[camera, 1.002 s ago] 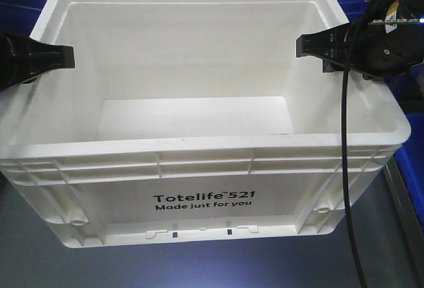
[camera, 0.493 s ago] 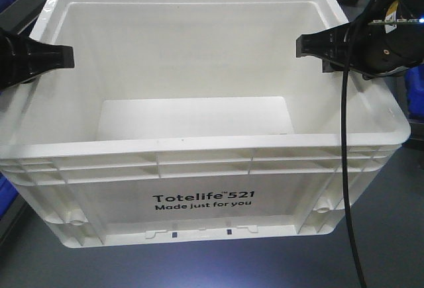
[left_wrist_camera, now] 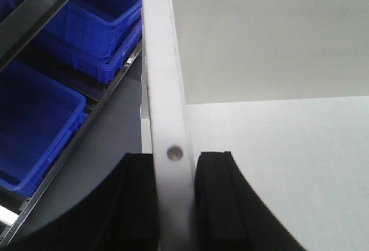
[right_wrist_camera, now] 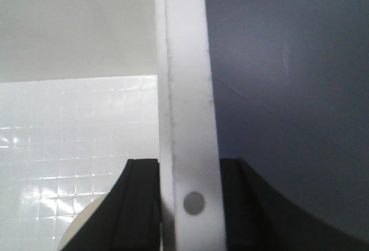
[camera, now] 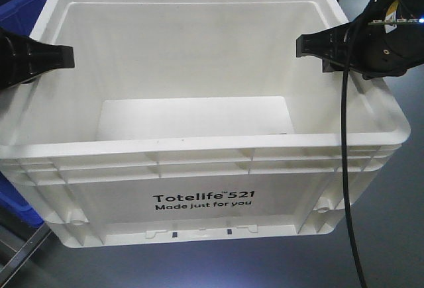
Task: Place moving items into box and shelve
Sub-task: 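Hold the tote level with both grippers while approaching the roller shelf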
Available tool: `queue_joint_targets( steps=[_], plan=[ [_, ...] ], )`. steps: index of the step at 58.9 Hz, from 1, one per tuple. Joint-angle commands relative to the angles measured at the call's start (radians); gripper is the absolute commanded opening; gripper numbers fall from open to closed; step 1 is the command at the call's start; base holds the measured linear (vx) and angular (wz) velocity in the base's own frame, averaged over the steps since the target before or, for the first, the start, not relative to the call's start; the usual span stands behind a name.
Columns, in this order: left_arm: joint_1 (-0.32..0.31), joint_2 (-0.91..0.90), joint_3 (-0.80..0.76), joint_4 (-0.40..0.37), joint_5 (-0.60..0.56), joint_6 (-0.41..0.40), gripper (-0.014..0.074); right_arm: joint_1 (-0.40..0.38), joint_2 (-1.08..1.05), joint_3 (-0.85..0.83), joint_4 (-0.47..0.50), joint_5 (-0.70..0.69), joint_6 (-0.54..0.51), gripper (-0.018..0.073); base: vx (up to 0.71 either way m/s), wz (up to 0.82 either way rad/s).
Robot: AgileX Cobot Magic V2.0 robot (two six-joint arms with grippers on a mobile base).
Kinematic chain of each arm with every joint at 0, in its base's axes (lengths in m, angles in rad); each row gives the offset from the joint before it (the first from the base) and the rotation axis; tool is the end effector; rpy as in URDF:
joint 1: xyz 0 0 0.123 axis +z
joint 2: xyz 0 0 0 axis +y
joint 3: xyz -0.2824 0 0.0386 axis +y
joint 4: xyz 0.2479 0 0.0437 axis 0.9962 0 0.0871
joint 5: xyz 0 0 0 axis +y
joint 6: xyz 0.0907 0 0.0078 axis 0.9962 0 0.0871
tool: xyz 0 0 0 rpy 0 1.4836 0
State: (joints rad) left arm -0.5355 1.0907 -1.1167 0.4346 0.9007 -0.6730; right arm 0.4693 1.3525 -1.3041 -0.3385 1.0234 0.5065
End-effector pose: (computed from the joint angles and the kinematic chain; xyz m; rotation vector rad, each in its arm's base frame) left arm 0.1993 -0.0833 0.3834 -0.0072 2.2624 -0.1030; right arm 0.2581 0.1019 0.3672 -0.0650 2.4723 -0.0275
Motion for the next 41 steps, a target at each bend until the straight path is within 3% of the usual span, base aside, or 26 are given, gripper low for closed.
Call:
queue_joint_targets(
  steps=[1, 41],
  plan=[
    [-0.008, -0.034, -0.043, 0.067, -0.125, 0.005, -0.0022, 0.0, -0.042, -0.038, -0.079, -0.089, -0.019, -0.0015, 0.12, 0.5],
    [-0.008, -0.034, -0.043, 0.067, -0.125, 0.005, -0.0022, 0.0, -0.042, -0.038, -0.079, -0.088, -0.019, -0.0015, 0.07, 0.51]
  ],
)
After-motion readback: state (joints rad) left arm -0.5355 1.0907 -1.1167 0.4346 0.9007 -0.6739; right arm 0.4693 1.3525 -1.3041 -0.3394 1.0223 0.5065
